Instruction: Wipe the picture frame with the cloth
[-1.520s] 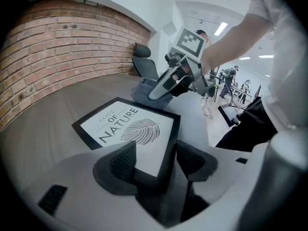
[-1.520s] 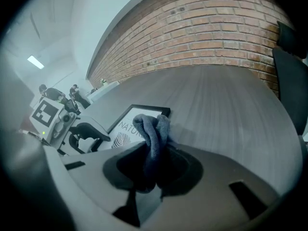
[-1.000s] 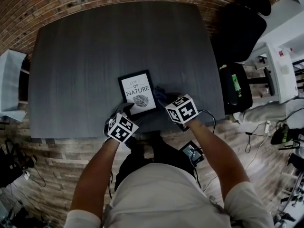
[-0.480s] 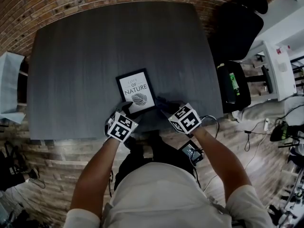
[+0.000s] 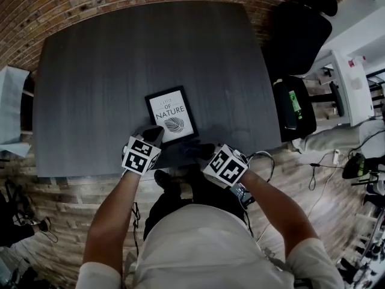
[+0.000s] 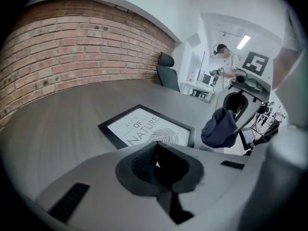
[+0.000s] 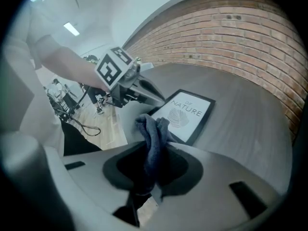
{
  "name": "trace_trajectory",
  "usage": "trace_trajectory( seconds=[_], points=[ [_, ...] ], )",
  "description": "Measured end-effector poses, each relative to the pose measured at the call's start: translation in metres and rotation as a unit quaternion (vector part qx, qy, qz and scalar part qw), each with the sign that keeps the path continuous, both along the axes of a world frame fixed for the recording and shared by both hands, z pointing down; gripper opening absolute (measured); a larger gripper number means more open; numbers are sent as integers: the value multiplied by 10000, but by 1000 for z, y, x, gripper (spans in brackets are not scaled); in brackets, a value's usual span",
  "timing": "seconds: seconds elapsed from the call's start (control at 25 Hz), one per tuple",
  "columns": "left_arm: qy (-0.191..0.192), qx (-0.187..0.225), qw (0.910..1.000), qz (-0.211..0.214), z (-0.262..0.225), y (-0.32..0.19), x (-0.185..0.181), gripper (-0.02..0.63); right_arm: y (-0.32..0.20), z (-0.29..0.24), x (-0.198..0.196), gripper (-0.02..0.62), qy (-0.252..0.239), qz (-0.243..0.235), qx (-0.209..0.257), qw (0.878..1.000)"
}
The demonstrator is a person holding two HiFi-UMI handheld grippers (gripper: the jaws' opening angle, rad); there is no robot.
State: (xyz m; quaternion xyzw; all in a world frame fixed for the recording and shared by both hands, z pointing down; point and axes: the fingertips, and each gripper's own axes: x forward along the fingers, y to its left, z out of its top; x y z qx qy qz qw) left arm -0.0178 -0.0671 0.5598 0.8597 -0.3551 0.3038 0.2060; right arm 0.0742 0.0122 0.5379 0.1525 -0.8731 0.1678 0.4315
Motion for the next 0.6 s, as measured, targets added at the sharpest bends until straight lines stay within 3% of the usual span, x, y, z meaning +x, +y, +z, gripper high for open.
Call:
trace_trajectory(
  seconds=[0.36,0.6],
  points=[
    [-235,-279,9982,467,20,6,7,9,30,22,-63,95,384,-967,-229,9943],
    [-60,-316,9983,480,21,9,11,8,23,29,-79,95,552,-937,-282,9937]
  ],
)
